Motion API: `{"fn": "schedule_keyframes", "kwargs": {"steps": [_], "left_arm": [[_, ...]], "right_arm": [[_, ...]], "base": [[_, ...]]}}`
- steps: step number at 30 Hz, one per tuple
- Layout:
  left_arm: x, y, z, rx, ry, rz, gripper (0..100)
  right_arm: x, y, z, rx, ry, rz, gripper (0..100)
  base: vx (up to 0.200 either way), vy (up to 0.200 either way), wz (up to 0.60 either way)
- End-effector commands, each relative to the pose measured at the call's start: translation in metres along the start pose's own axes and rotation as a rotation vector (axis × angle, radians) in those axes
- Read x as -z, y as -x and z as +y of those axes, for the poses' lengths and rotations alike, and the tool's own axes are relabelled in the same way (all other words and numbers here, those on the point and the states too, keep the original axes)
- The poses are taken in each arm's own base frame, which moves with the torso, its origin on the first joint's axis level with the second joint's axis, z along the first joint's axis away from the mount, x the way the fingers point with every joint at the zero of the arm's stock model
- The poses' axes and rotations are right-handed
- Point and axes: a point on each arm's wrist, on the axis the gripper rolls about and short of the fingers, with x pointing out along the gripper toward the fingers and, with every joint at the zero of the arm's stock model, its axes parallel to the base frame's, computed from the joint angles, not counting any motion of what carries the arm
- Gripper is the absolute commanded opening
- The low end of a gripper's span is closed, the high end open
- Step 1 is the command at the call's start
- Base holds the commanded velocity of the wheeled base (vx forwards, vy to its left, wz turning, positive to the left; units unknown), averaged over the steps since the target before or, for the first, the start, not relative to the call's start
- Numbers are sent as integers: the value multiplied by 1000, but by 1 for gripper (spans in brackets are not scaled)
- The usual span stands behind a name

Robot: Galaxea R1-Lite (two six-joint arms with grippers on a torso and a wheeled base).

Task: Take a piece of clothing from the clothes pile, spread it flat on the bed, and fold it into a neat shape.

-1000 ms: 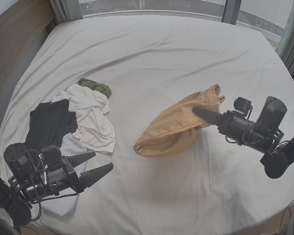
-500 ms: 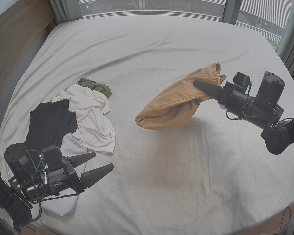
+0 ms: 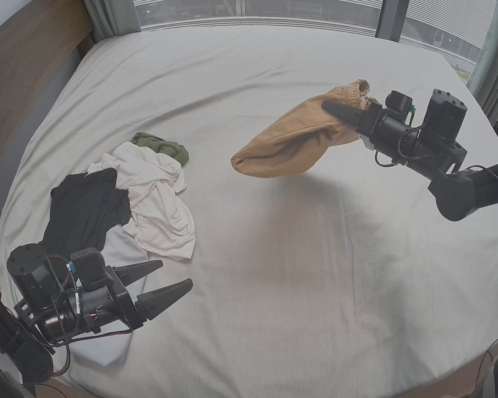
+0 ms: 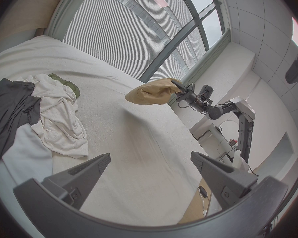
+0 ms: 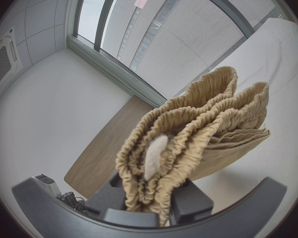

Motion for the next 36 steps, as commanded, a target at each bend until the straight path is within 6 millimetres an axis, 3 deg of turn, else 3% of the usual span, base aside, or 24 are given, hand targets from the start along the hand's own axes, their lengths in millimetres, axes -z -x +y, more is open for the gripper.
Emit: {"fn": "schedule_keyframes", "kwargs": {"steps": [1, 9, 19, 29, 36], "left_arm": [[1, 0, -2, 8, 1, 6, 100], [3, 3, -3, 4, 7, 13, 100], [4, 3, -2, 2, 18, 17, 100], [4, 4, -3, 2, 31, 18, 100], [2, 5, -4, 4, 32, 7, 100]], "right_arm": [[7, -25, -26, 10, -9, 10, 0], [7, -58, -48, -15, 10, -13, 0], [-9, -77, -59, -10, 30, -50, 0], [32, -80, -111, 73, -24, 16, 0], [51, -70, -119, 127, -59, 69, 0]], "base": [[0, 0, 0], [0, 0, 0], [0, 0, 0], [0, 0, 0], [0, 0, 0]]}}
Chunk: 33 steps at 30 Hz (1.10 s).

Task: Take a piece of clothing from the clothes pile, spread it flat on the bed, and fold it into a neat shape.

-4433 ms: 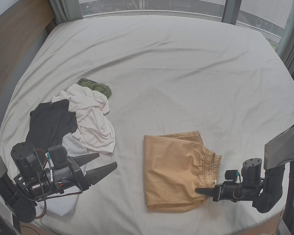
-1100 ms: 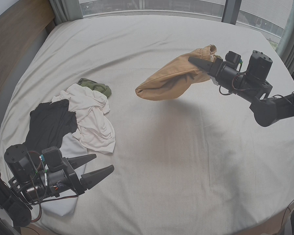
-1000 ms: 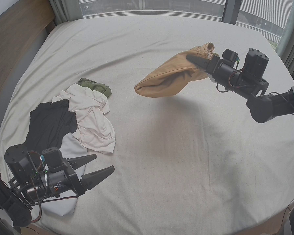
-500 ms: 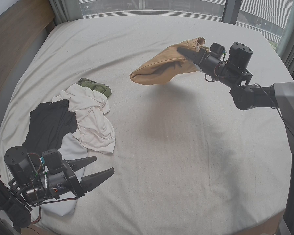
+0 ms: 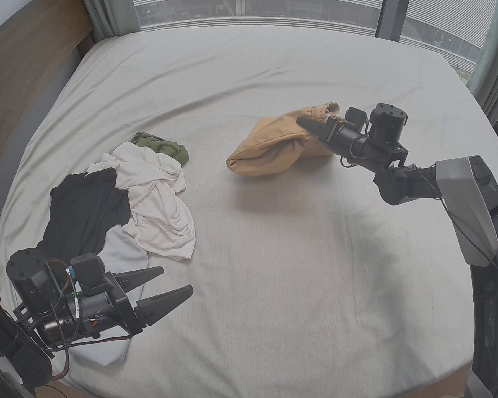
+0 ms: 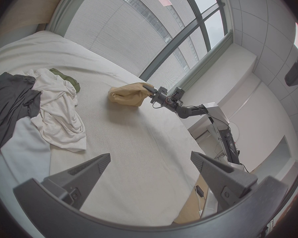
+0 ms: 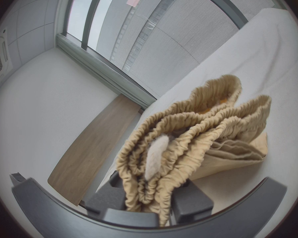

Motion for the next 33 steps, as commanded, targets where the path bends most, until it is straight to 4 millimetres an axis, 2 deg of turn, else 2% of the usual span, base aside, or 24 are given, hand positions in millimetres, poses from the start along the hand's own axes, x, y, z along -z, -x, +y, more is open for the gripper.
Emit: {"fn": "schedule_keyframes", "kwargs": {"steps": [1, 9, 18, 19, 24, 33], "left_arm": [[-2, 1, -2, 4, -2, -10, 100], [-3, 2, -1, 2, -4, -15, 100], [-4, 1, -1, 3, -4, -17, 100], [-4, 1, -1, 4, -5, -19, 100], [-3, 1, -1, 3, -4, -17, 100], [-7, -2, -2, 14, -14, -30, 100]], "right_arm": [[22, 8, -12, 47, -17, 53, 0], [68, 27, -25, 83, -35, 122, 0], [76, 40, -34, 133, -33, 142, 0], [76, 41, -33, 134, -29, 145, 100], [79, 46, -30, 176, -30, 144, 100], [74, 85, 11, 210, 18, 198, 100]], "base": [[0, 0, 0], [0, 0, 0], [0, 0, 0], [0, 0, 0], [0, 0, 0], [0, 0, 0]]}}
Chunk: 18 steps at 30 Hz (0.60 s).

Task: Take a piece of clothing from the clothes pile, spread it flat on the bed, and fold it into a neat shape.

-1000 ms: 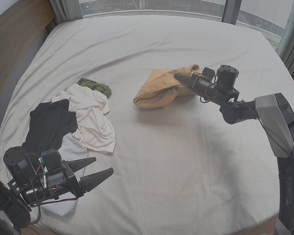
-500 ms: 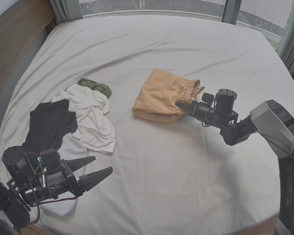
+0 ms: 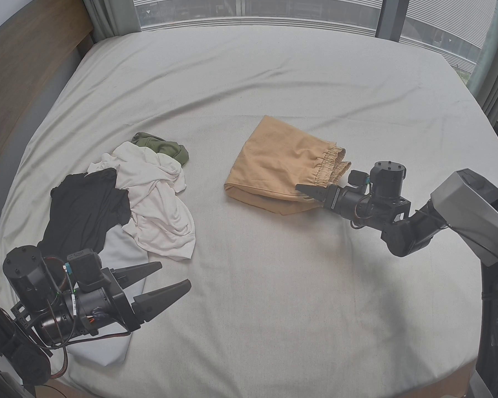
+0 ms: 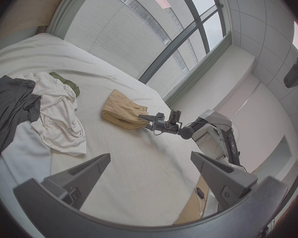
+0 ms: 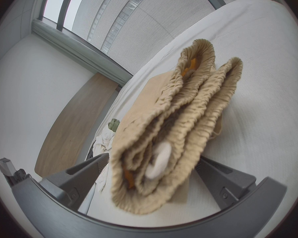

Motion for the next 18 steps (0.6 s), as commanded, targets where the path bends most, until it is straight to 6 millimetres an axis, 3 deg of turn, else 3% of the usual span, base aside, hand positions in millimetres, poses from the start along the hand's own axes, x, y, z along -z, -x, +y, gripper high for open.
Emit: {"fn": "schedule_keyframes", "kwargs": {"steps": [1, 7, 12, 18], "left_arm": [[-2, -2, -1, 9, -6, -7, 100], [-8, 3, -6, 18, -13, -40, 100], [-25, 15, -30, 101, -20, -131, 100], [-30, 29, -42, 136, -11, -173, 100]], "right_arm": [[-9, 38, 28, 11, 53, 4, 100], [-15, 96, 51, 37, 82, -4, 100], [-12, 144, 81, 25, 107, -21, 100], [-8, 193, 115, -17, 156, -56, 100]], "base": [[0, 0, 0], [0, 0, 0], [0, 0, 0], [0, 0, 0]]}}
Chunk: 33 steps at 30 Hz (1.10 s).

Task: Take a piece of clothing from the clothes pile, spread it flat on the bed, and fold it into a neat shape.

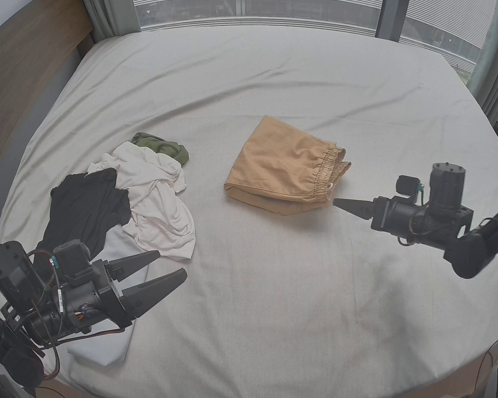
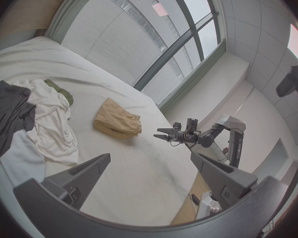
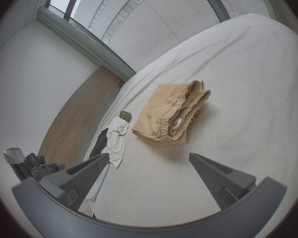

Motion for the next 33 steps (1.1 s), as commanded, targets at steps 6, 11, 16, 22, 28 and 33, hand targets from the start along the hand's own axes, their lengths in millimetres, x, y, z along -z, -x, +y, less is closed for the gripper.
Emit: {"fn": "schedule_keyframes", "kwargs": {"steps": [6, 11, 16, 22, 28, 33], "left_arm": [[-8, 37, -38, 100, -19, -79, 100], [-12, 49, -45, 90, -3, -107, 100], [-11, 69, -55, 85, -1, -102, 100], [-6, 89, -62, 57, 0, -85, 100], [2, 108, -67, 6, -20, -83, 100], [12, 126, -72, -24, -5, -43, 100]], "right_arm": [[8, 104, 60, -80, 92, -102, 100], [16, 122, 66, -94, 101, -115, 100], [24, 150, 76, -114, 126, -161, 100], [31, 170, 82, -132, 148, -207, 100], [42, 194, 86, -133, 164, -245, 100], [54, 226, 95, -124, 181, -273, 100]], "base": [[0, 0, 0], [0, 0, 0], [0, 0, 0], [0, 0, 0], [0, 0, 0], [0, 0, 0]]}}
